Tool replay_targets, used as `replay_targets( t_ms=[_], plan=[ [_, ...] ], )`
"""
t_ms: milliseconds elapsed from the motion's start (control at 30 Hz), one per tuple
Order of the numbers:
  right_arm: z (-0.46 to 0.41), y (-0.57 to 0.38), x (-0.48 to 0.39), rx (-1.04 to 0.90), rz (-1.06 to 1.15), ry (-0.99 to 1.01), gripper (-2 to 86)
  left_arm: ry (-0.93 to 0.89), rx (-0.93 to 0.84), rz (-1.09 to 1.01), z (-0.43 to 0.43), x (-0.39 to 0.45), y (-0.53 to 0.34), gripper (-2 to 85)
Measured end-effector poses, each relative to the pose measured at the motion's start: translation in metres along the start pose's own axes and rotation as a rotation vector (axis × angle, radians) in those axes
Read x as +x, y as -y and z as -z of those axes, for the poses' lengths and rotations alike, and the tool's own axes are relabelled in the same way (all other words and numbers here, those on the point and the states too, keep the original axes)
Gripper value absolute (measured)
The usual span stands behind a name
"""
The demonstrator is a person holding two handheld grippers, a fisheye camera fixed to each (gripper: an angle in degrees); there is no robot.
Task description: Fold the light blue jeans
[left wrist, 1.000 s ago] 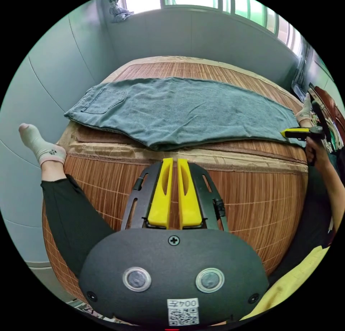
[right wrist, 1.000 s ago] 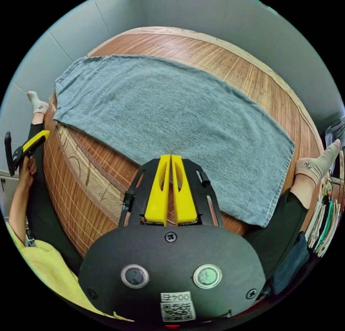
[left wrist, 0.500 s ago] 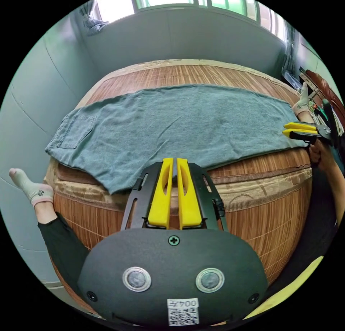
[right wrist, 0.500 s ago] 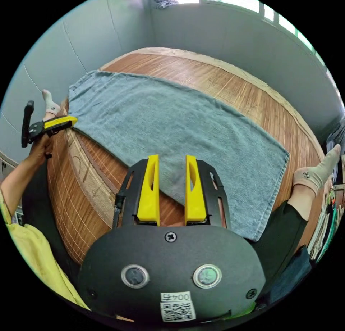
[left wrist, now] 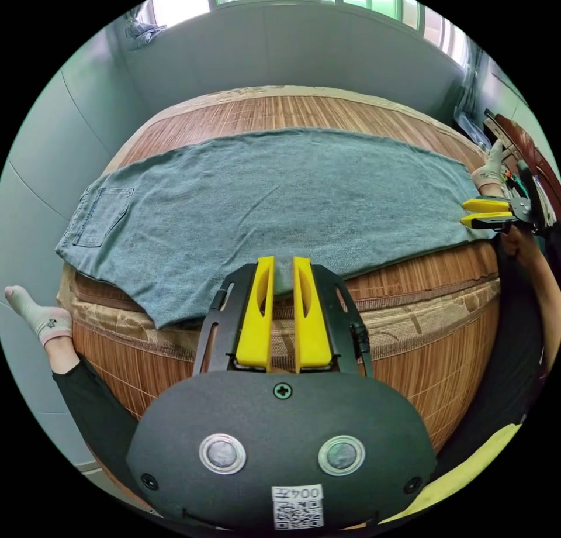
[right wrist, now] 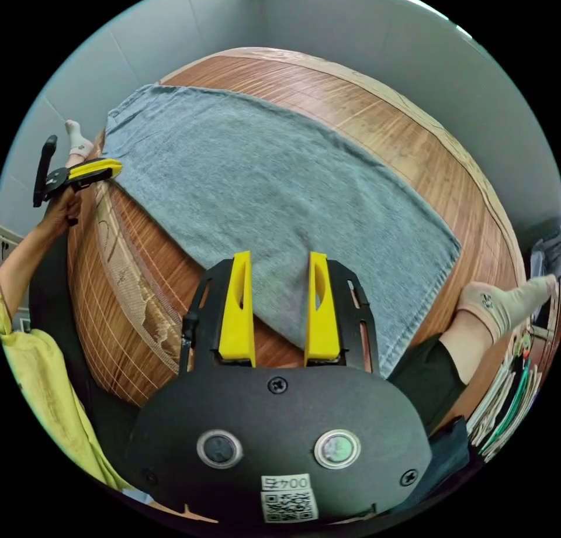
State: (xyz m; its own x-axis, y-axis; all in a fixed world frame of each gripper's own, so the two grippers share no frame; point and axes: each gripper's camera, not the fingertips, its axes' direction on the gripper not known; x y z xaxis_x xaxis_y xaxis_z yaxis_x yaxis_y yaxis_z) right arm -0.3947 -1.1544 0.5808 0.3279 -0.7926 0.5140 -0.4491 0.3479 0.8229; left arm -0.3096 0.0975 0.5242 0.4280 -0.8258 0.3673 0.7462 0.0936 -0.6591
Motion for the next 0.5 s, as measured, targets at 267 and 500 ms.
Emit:
replay_targets(
  t_ms=[267,500],
  plan=[
    [-0.004,-0.019,0.016,-0.011,-0.051,0.010,13.7,-0.010,-0.018,0.086,-0.022,-0.063,0.007,7.3],
    [0.008,-0.026,-0.002,0.133,-0.123,0.077,16.2,-0.116,0.120,0.180,-0.002,-0.117,0.012,7.8]
  ],
)
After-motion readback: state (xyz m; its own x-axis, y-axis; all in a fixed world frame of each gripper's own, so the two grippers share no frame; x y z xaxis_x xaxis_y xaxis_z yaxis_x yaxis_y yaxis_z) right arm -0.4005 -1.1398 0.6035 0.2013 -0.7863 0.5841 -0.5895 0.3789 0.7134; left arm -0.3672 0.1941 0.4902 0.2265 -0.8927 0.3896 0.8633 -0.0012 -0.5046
